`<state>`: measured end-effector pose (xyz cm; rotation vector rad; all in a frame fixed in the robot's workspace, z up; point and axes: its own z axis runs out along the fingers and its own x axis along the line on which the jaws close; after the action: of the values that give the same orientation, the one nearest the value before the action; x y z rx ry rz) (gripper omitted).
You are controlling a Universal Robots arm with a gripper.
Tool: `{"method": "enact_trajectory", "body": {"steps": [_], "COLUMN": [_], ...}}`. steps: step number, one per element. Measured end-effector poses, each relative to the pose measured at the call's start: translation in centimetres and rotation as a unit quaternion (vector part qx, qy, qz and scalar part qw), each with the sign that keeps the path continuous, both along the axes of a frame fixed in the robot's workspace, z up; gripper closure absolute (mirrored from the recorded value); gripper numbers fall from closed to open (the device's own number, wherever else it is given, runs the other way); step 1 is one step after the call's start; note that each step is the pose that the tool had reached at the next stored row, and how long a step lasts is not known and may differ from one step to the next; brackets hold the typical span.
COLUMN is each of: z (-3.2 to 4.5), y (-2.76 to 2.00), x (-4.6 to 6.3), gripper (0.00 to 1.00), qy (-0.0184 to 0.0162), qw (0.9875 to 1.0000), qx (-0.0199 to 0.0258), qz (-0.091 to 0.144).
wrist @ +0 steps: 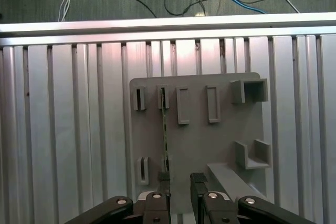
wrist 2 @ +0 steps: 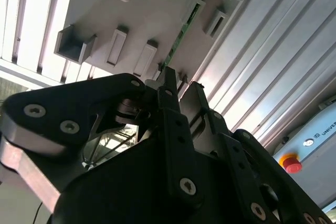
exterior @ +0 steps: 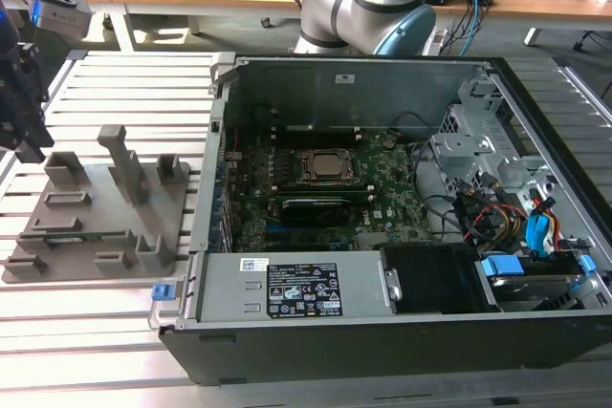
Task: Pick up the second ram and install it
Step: 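Pick up the second ram and move it above second insertion slot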
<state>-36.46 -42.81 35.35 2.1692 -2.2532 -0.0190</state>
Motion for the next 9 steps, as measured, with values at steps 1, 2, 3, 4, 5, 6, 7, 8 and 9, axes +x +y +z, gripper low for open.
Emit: {"method": "enact_trajectory", "body": {"steps": [1,2,3,4,5,6,7,8,9], "z": [-0.05,-0.09,-0.16,-0.23,-0.27,-0.33,-0.38,-0.43,-0.56], "y": [0.0,0.0,0.0,0.0,0.0,0.0,0.0,0.0,0.0], "x": [0.0,0.0,0.0,0.0,0.0,0.0,0.0,0.0,0.0], "gripper": [0.7,0.7,0.7,0.7,0.7,0.7,0.7,0.7,0.7], "qy": [0.0,0.0,0.0,0.0,0.0,0.0,0.0,0.0,0.0], "qw": [1.0,1.0,1.0,1.0,1.0,1.0,1.0,1.0,1.0], "qx": [0.0,0.0,0.0,0.0,0.0,0.0,0.0,0.0,0.0], "qz": [0.0,0.0,0.0,0.0,0.0,0.0,0.0,0.0,0.0]}}
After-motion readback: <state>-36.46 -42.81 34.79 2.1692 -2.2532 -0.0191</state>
